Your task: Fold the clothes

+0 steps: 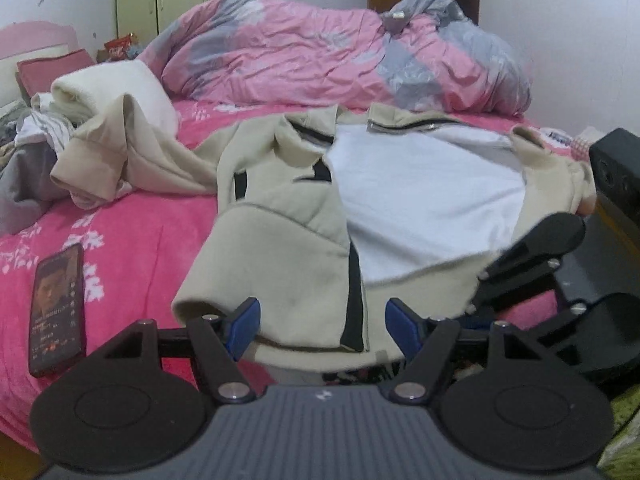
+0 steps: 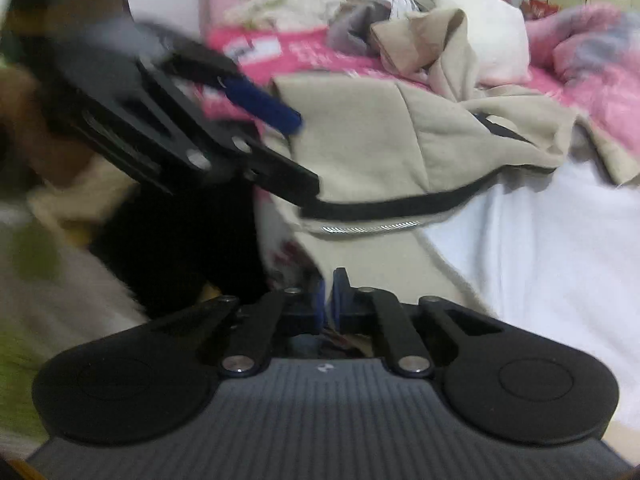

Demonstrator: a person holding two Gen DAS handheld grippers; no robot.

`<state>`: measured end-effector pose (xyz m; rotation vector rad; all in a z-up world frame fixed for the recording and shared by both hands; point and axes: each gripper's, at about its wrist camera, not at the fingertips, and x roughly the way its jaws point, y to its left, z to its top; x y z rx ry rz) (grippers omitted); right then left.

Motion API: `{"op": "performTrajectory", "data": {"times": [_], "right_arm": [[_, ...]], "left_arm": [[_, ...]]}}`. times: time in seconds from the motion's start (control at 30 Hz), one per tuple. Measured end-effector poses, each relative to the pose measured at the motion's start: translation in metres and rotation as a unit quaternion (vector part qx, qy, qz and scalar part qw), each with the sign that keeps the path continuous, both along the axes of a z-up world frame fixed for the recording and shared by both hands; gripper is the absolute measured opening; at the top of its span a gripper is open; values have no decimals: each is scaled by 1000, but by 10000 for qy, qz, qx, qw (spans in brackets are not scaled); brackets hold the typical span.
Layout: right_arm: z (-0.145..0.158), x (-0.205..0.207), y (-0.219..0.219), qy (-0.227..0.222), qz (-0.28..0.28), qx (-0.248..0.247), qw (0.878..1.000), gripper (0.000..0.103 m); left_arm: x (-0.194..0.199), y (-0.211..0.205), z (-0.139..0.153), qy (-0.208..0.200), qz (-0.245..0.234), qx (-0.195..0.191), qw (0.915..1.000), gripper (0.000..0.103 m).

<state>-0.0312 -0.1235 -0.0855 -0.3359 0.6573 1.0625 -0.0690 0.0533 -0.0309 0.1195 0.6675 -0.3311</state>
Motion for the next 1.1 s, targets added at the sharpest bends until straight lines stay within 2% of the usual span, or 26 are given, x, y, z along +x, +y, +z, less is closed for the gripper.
{"op": "performTrajectory", "data": {"times": [0.07,0.17,0.27,0.3,0.33,0.43,0.5,0.57,0.67,0.83,0.97,1.07,1.1], "right_arm": [[4,-2,-7,294,35,316,9991,3],[-9,-1,-11,759,5,488,9959,4],[-25,0,-6,911,-274,275,9951,8],[-21,1,-9,1034,-286,372,9935,16],[-17,2,-12,1158,-296,488,9916,29],[4,9,-37,1578,-312,1349,9777,53],[12,24,-55,2002,-523,2004,9576,55],[13,43,-65,2342,-933,2416,9371,55],[5,68,-65,2637,-1655,2458,9180,55],[-13,89,-35,2902,-2124,2037,9106,54],[-18,98,-18,2812,-2354,1902,9107,52],[-21,104,-10,2734,-2453,1879,9109,41],[-21,104,-9,2728,-2478,1890,9102,32]], "left_arm": [[2,3,1,-23,-4,-116,9999,72],[9,8,-2,98,74,-305,9995,72],[12,14,-3,182,179,-468,9986,72],[11,17,-2,145,215,-539,9982,72],[10,21,-1,104,255,-613,9977,72],[8,35,4,-42,396,-969,9945,72],[7,44,6,-118,504,-1213,9913,72],[10,49,3,-108,633,-1265,9899,72],[17,52,-5,-36,804,-1167,9899,71],[30,62,-22,210,1161,-1176,9860,71],[38,77,-37,519,1412,-1350,9794,71],[38,84,-43,621,1486,-1446,9763,71],[37,85,-44,642,1497,-1460,9758,71]]}}
